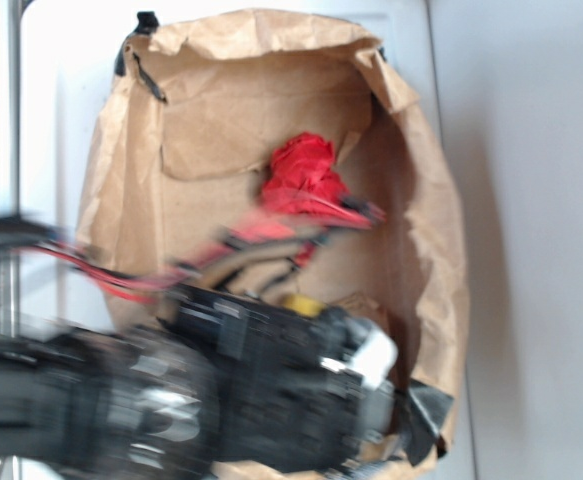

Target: Grab the green sponge.

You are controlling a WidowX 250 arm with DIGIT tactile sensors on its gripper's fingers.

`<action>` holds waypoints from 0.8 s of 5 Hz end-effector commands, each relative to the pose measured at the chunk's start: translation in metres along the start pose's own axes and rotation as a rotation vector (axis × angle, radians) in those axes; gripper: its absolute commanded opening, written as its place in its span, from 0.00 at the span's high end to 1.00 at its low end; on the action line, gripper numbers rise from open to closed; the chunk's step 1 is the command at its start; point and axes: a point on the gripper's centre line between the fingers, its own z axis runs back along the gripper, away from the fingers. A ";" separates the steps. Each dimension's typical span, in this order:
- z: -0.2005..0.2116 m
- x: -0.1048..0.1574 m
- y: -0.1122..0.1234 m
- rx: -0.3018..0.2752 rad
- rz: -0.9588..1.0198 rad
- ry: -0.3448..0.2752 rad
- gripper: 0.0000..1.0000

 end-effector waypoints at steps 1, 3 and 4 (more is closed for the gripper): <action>0.035 -0.009 0.013 -0.078 -0.051 -0.069 1.00; 0.088 0.000 0.044 -0.113 -0.055 -0.063 1.00; 0.102 0.008 0.061 -0.106 -0.046 -0.051 1.00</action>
